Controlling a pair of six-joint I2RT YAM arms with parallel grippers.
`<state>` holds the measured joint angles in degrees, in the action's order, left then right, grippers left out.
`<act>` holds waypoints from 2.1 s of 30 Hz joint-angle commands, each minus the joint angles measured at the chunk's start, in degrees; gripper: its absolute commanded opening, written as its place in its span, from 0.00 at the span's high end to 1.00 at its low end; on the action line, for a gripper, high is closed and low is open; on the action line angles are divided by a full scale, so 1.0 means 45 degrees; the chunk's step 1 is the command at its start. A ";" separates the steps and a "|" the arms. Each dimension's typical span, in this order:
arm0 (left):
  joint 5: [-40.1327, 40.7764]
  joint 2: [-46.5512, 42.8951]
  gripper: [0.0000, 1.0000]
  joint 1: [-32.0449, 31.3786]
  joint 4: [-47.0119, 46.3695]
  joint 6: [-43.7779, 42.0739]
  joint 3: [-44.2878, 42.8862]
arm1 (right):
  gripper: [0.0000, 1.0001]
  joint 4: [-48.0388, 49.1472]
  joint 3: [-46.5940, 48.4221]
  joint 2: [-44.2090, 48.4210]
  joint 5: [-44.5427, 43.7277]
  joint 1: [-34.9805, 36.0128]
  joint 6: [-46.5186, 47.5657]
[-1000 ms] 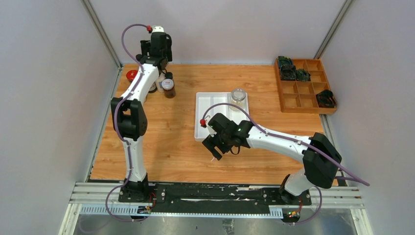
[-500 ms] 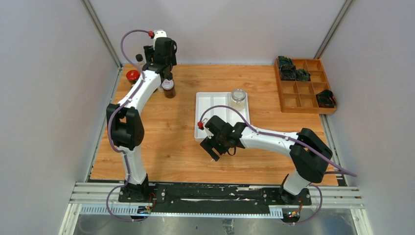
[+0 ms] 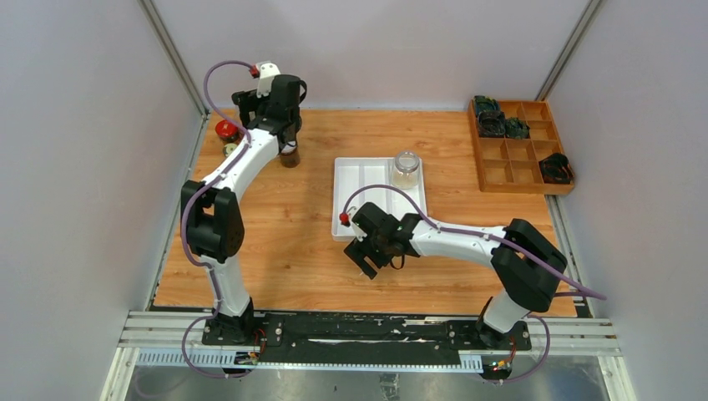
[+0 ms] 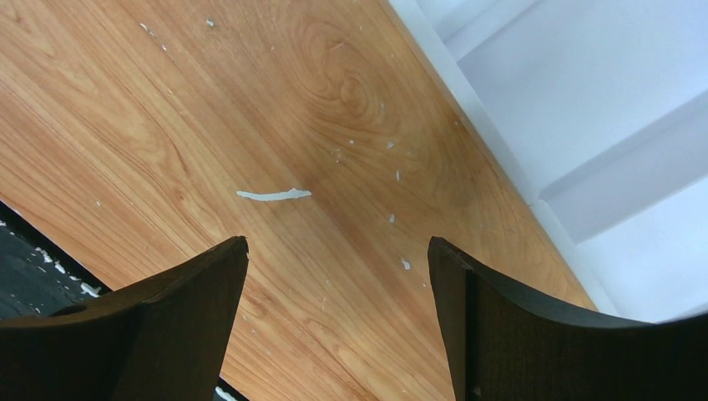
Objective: Organize the condiment bottles
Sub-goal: Pick up the bottle from the corner of the board.
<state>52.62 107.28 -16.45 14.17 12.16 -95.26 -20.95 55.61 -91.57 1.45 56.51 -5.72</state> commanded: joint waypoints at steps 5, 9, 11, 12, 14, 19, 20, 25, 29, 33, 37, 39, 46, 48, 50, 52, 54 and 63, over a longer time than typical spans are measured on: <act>0.2470 -0.0150 0.08 -0.0055 -0.4090 -0.1322 0.1038 | 0.15 -0.0022 -0.0650 0.0444 0.0048 0.0158 -0.0006; 0.2478 0.0374 0.10 0.0167 -0.4936 -0.1452 0.1061 | 0.15 -0.0066 -0.0867 0.0580 0.0058 0.0160 -0.0111; 0.2427 0.0722 0.10 0.0380 -0.4923 -0.1336 0.0847 | 0.15 -0.0152 -0.0940 0.0619 0.0048 0.0161 -0.0145; 0.2428 0.0877 0.11 0.0477 -0.4924 -0.1309 0.0766 | 0.15 -0.0193 -0.0978 0.0654 0.0051 0.0174 -0.0164; 0.2403 0.1168 0.12 0.0664 -0.4927 -0.1251 0.0547 | 0.15 -0.0230 -0.1080 0.0735 0.0011 0.0157 -0.0189; 0.2027 0.1765 0.13 0.1109 -0.4899 -0.1026 0.0128 | 0.15 -0.0305 -0.1141 0.0637 0.0035 0.0167 -0.0230; 0.1945 0.1808 0.14 0.1200 -0.4902 -0.0906 0.0134 | 0.15 -0.0296 -0.1125 0.0597 0.0047 0.0180 -0.0246; 0.1326 0.2138 0.17 0.1508 -0.4927 -0.0750 -0.0164 | 0.16 -0.0316 -0.1056 0.0405 0.0184 0.0186 -0.0306; 0.0983 0.2232 0.20 0.1668 -0.5095 -0.0857 -0.0304 | 0.16 -0.0349 -0.0983 0.0226 0.0263 0.0176 -0.0328; 0.0699 0.2390 0.42 0.1813 -0.5174 -0.1004 -0.0630 | 0.16 -0.0350 -0.0907 0.0012 0.0341 0.0187 -0.0374; 0.0583 0.2538 0.54 0.1867 -0.5143 -0.1195 -0.0819 | 0.16 -0.0359 -0.0876 -0.0131 0.0391 0.0225 -0.0405; 0.0599 0.2546 0.57 0.1920 -0.5143 -0.1156 -0.0796 | 0.16 -0.0361 -0.0875 -0.0173 0.0418 0.0254 -0.0432; 0.0454 0.2423 0.71 0.2034 -0.5157 -0.1181 -0.0476 | 0.16 -0.0325 -0.0832 -0.0395 0.0414 0.0379 -0.0520; 0.0431 0.2296 0.76 0.2044 -0.5119 -0.1167 -0.0303 | 0.16 -0.0296 -0.0799 -0.0446 0.0385 0.0427 -0.0541; 0.0416 0.2043 0.79 0.2034 -0.5020 -0.1011 -0.0012 | 0.16 -0.0269 -0.0760 -0.0522 0.0399 0.0482 -0.0559; 0.0491 0.1761 0.81 0.2034 -0.4701 -0.0688 0.0307 | 0.16 -0.0233 -0.0723 -0.0628 0.0383 0.0535 -0.0588; 0.0495 0.1528 0.83 0.2034 -0.4221 -0.0365 0.0499 | 0.17 -0.0241 -0.0672 -0.0713 0.0380 0.0588 -0.0605; 0.0097 0.0298 0.90 0.2014 -0.2778 0.0673 0.1453 | 0.17 -0.0130 -0.0563 -0.0810 0.0259 0.0949 -0.0698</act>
<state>52.27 110.78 -7.94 -6.04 12.69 -89.62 -20.47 53.23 -93.12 1.54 59.05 -7.16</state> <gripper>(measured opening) 0.425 0.831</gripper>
